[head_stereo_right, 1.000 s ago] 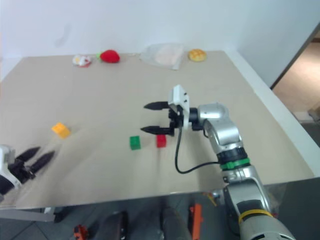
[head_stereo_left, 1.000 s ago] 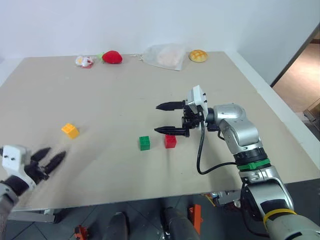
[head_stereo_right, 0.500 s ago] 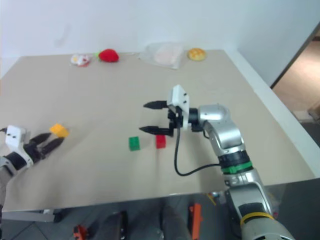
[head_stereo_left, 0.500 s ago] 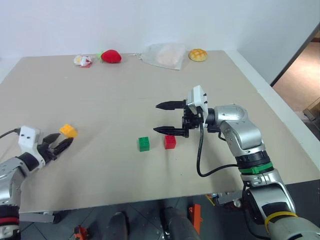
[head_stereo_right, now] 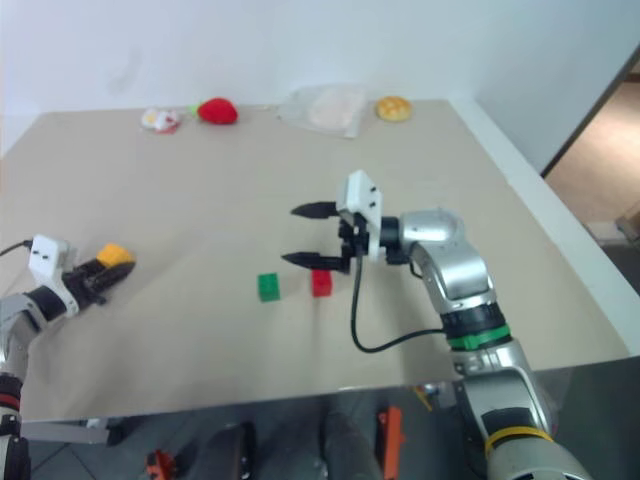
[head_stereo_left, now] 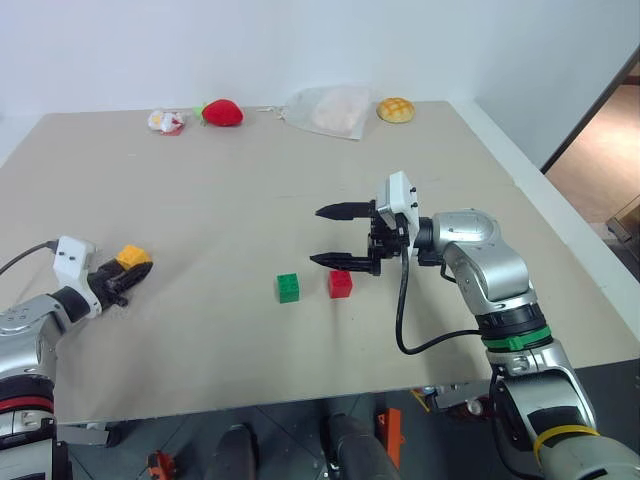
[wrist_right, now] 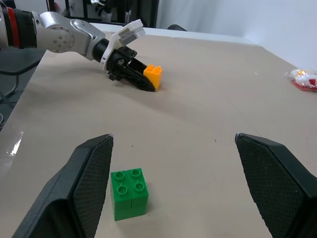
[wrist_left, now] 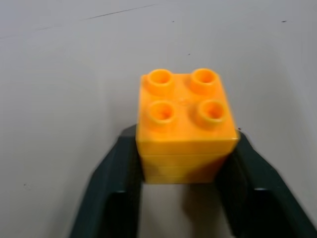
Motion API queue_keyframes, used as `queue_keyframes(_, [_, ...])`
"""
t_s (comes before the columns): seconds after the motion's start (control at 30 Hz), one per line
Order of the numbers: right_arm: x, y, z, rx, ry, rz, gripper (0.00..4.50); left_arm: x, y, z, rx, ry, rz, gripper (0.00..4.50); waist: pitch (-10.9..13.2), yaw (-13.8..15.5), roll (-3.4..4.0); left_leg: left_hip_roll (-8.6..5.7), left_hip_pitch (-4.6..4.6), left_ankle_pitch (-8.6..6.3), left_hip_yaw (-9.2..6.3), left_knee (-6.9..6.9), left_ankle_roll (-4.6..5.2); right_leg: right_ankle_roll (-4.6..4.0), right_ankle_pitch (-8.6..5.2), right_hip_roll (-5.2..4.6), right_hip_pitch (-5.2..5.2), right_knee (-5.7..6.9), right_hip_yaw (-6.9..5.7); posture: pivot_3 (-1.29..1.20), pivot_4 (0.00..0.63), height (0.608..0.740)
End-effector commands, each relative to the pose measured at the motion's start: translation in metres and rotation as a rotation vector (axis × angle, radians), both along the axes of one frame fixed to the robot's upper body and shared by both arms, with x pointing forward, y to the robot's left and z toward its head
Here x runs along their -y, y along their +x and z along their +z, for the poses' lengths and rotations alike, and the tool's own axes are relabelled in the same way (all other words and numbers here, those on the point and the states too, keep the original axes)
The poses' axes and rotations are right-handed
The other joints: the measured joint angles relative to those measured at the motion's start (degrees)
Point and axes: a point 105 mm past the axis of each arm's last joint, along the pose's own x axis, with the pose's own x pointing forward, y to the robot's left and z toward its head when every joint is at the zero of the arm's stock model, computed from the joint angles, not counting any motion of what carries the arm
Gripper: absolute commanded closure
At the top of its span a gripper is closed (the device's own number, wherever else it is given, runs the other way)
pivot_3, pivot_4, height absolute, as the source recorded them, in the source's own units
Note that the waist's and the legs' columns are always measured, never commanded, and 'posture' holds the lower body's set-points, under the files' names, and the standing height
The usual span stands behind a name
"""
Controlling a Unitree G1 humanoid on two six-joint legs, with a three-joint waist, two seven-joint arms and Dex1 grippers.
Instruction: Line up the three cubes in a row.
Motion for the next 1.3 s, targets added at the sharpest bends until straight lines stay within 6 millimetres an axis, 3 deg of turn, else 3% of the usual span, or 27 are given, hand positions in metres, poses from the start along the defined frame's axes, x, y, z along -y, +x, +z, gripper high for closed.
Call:
queue_keyframes(0.03, [0.005,-0.001,0.011,0.042,0.025,-0.007,0.41,0.009,-0.004,0.003,0.005,0.066,-0.061,3.17,0.0,0.0,0.00,0.00,0.00,0.00,0.00,0.00,0.00,0.00,0.00,0.00,0.00,0.00,0.00,0.00,0.150,0.740])
queue_keyframes(0.07, [0.005,-0.001,0.011,0.041,0.024,-0.008,0.41,0.014,-0.004,0.001,-0.005,0.094,-0.084,3.17,0.0,0.0,0.00,0.00,0.00,0.00,0.00,0.00,0.00,0.00,0.00,0.00,0.00,0.00,0.00,0.00,0.150,0.740])
queue_keyframes(0.33, [0.013,0.003,0.013,0.042,0.002,-0.021,0.41,0.126,-0.019,0.020,0.021,0.165,-0.603,3.17,0.0,0.5,0.00,-0.02,-0.06,0.00,0.04,0.09,-0.01,0.02,0.00,-0.04,0.04,-0.01,0.03,0.00,0.150,0.740])
queue_keyframes(0.43, [0.020,0.003,0.012,0.035,-0.007,-0.036,0.41,0.146,-0.024,0.022,0.001,0.152,-0.706,3.17,0.0,0.3,0.00,0.00,-0.04,0.00,0.02,0.07,-0.01,0.02,0.00,0.00,0.02,0.00,0.02,0.00,0.150,0.740])
queue_keyframes(0.6, [0.042,-0.002,0.009,-0.002,-0.021,-0.081,0.41,0.159,-0.017,0.019,-0.026,0.154,-0.773,3.17,0.0,0.2,0.00,0.01,-0.02,0.01,-0.02,0.08,0.01,0.01,0.00,0.05,0.04,0.02,0.01,0.00,0.150,0.740])
queue_keyframes(0.8, [0.063,-0.005,0.003,-0.031,-0.041,-0.158,0.41,0.159,-0.014,0.008,-0.062,0.160,-0.803,3.17,0.0,-0.1,0.01,0.00,0.01,0.01,0.01,0.08,0.01,0.02,0.00,0.06,0.03,0.03,0.08,0.00,0.150,0.740])
queue_keyframes(1.0, [0.064,-0.008,0.001,-0.040,-0.038,-0.180,0.41,0.154,-0.005,0.006,-0.075,0.110,-0.767,3.17,0.0,0.0,0.01,-0.01,0.00,0.01,0.01,0.18,0.02,0.07,0.03,0.05,0.06,0.04,0.08,0.00,0.150,0.740])
queue_keyframes(1.3, [0.065,-0.008,0.004,-0.043,-0.032,-0.185,0.41,0.154,-0.017,0.008,-0.081,0.121,-0.819,3.17,0.0,0.0,0.01,-0.01,0.00,0.01,0.02,0.18,0.02,0.07,0.03,0.05,0.07,0.03,0.09,0.00,0.150,0.740])
